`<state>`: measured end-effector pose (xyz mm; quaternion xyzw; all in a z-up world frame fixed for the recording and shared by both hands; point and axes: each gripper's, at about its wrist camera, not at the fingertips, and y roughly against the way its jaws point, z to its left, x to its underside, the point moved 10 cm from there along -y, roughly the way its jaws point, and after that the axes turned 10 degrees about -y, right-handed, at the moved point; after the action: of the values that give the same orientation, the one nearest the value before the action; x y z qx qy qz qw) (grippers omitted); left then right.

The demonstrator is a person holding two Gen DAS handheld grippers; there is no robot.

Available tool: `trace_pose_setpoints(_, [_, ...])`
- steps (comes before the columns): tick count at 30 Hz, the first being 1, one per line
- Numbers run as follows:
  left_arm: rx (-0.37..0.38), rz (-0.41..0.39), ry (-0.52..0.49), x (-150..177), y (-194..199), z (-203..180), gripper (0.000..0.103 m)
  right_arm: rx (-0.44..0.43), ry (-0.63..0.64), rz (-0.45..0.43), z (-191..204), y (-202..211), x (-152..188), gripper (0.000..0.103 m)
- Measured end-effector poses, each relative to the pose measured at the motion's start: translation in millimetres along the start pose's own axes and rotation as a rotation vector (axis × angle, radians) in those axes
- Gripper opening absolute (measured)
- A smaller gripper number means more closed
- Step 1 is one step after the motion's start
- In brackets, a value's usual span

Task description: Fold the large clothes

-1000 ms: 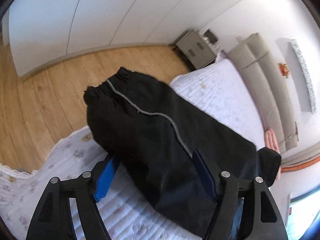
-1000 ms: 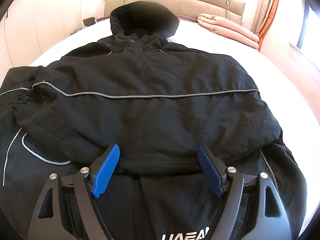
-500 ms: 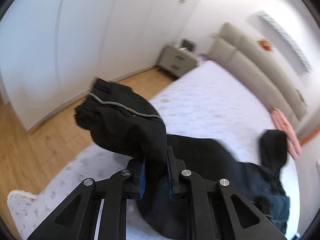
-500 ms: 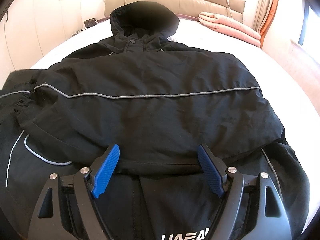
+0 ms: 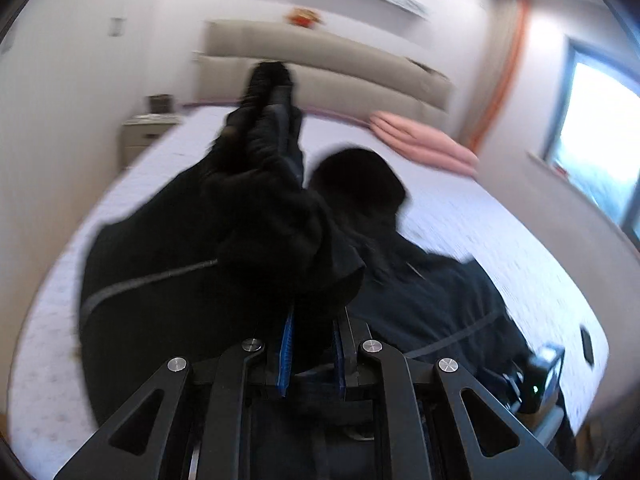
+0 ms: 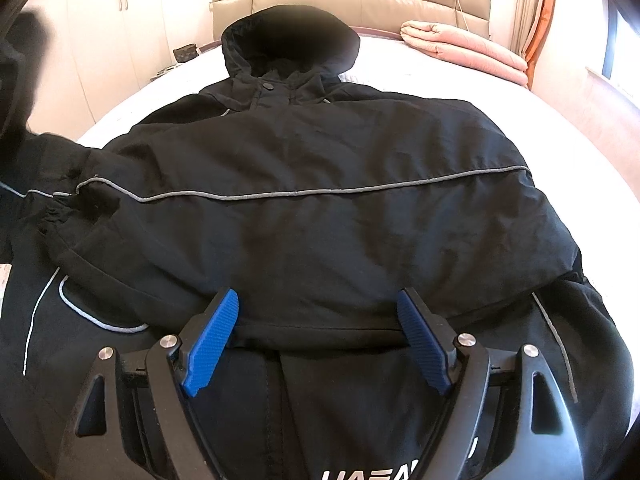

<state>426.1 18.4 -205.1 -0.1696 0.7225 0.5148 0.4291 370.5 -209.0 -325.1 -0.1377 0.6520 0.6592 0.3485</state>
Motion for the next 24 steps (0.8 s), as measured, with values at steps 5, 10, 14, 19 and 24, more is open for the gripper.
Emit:
trace_pose_setpoints(5, [0.109,0.156,-0.064,49.3,-70.3,-57.5,0.029,-0.015,-0.008,0.001,0.2,0.3,0.4,0.084])
trace_pose_setpoints(10, [0.154,0.222,-0.140,84.8,-92.5,-89.0,0.070,-0.025,-0.008,0.008,1.8,1.0,0.7,0.086])
trace_pose_setpoints(14, [0.203,0.219,-0.150,90.4,-62.4,-90.9,0.074,-0.063,-0.012,0.047,3.5,7.2,-2.9,0.087])
trace_pose_setpoints(19, [0.207,0.166,-0.123,79.9,-30.9,-77.0,0.074,-0.173,-0.074,0.034,9.6,39.0,-33.0,0.087])
trace_pose_setpoints(24, [0.181,0.120,-0.027,68.2,-11.3,-44.2,0.074,-0.337,-0.125,0.122,46.6,29.6,-67.2,0.088])
